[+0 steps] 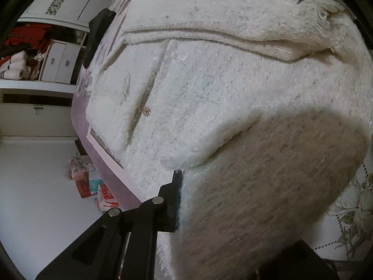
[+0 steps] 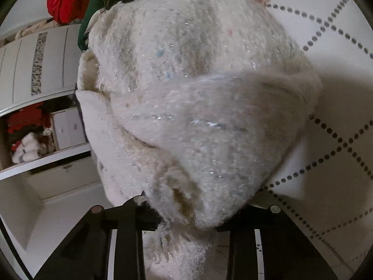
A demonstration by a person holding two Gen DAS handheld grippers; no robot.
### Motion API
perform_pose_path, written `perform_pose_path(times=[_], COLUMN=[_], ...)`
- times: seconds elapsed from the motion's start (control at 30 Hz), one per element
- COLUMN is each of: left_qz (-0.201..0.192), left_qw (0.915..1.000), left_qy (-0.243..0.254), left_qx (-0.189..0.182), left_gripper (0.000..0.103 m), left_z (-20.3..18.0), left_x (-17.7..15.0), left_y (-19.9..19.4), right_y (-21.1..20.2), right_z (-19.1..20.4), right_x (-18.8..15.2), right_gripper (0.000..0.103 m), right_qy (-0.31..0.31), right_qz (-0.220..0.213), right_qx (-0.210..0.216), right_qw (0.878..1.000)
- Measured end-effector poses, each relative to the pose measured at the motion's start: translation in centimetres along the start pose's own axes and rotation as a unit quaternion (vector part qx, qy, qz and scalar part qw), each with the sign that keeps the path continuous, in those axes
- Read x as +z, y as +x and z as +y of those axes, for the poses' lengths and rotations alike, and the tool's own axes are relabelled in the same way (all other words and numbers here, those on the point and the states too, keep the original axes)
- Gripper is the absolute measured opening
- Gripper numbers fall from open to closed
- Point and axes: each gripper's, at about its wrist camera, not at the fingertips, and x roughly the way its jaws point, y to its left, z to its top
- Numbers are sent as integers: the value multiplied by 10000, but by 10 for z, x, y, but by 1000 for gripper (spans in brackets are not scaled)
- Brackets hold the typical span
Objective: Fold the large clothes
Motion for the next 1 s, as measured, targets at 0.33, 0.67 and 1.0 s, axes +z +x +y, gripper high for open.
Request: perform_pose_path(times=[0.33, 0.67, 1.0], left_qz=[15, -2, -144], left_qw=[9999, 9996, 9961], left_qy=[75, -28, -315], left_qx=[-95, -278, -816], left_gripper=[11, 11, 11], left_z=[11, 23, 73], left_x=[1, 3, 5], left_y=[-1, -5, -18], right_y=[-3, -7, -24], right_z=[47, 61, 121], right_x=[-15, -12, -27], right_gripper=[25, 24, 23], right_qy=[-212, -357, -477], right_qz=[-273, -332, -496], right_qx=[-414, -457, -582], right_qw=[9985, 9978, 9959])
